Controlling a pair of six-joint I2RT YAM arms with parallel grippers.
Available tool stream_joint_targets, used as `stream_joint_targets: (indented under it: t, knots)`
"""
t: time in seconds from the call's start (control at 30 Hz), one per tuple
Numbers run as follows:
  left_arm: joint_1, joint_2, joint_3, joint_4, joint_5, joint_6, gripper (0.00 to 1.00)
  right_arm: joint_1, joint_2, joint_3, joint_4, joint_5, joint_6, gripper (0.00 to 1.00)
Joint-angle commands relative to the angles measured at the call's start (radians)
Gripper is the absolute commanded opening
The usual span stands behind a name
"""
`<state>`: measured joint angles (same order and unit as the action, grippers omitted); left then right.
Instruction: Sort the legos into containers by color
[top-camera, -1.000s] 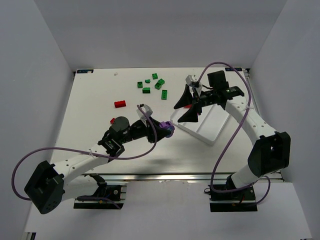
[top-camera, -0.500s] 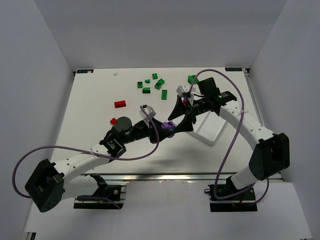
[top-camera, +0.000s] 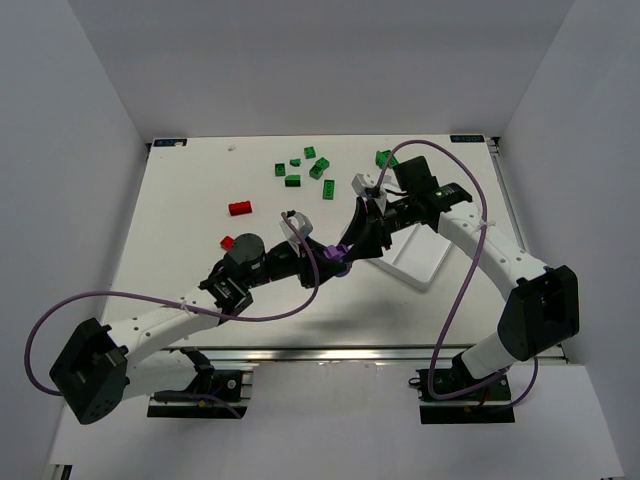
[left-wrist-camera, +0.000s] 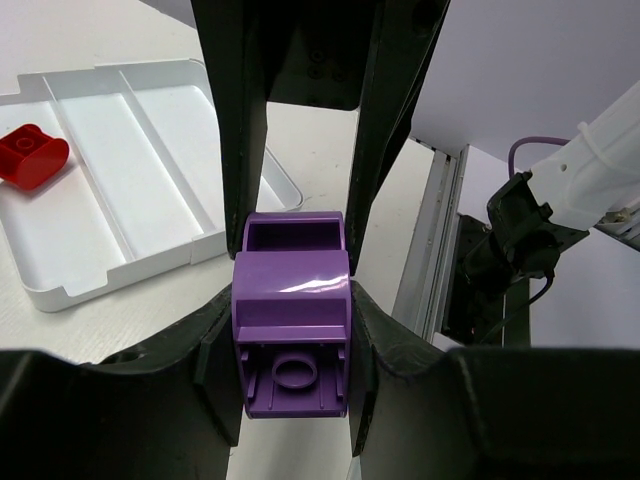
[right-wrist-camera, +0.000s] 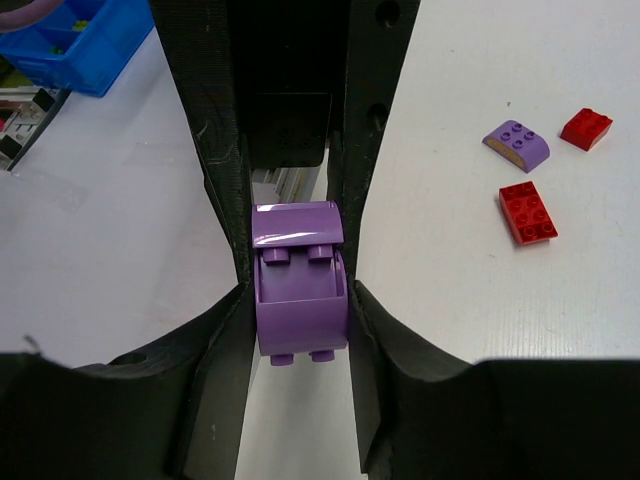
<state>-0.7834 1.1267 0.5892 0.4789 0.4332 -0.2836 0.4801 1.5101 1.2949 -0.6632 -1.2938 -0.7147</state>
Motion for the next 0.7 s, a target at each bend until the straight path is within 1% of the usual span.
stream_joint_targets:
  t: [0.0,0.03,0.07,0.1,0.13,0.17,0.2,0.23,0.4,0.5,0.67]
  knots:
    - [-0.005,-0.021,0.038,0.006,-0.020,0.012,0.00,0.006,-0.004,0.023,-0.012,-0.025,-0.008,0.26]
    - [-0.005,-0.019,0.041,0.001,-0.024,0.011,0.00,0.005,-0.004,0.024,-0.012,-0.024,-0.006,0.21]
    - [-0.007,-0.019,0.044,-0.003,-0.033,0.011,0.00,0.006,-0.005,0.024,-0.012,-0.024,-0.008,0.19]
    - [-0.005,-0.022,0.046,-0.011,-0.040,0.011,0.09,0.006,-0.005,0.024,-0.012,-0.022,-0.006,0.14]
    - [-0.005,-0.022,0.049,-0.025,-0.047,0.006,0.21,0.005,-0.008,0.026,-0.012,-0.018,-0.006,0.09]
    - [-0.005,-0.024,0.052,-0.029,-0.057,0.003,0.37,0.006,-0.008,0.026,-0.012,-0.012,-0.009,0.00]
    - [-0.005,-0.025,0.054,-0.040,-0.059,0.001,0.46,0.005,-0.013,0.024,-0.012,-0.007,-0.011,0.00]
    - [-0.005,-0.030,0.057,-0.051,-0.062,0.001,0.52,0.003,-0.014,0.023,-0.012,0.001,-0.015,0.00]
    - [-0.007,-0.089,0.037,-0.072,-0.086,0.011,0.61,0.002,-0.016,0.023,-0.016,0.004,-0.023,0.00]
    - [-0.005,-0.123,0.023,-0.091,-0.099,0.011,0.64,-0.003,-0.016,0.021,-0.015,-0.002,-0.022,0.00]
    - [-0.005,-0.179,0.009,-0.135,-0.103,0.017,0.64,-0.011,-0.014,0.024,-0.006,-0.019,-0.003,0.00]
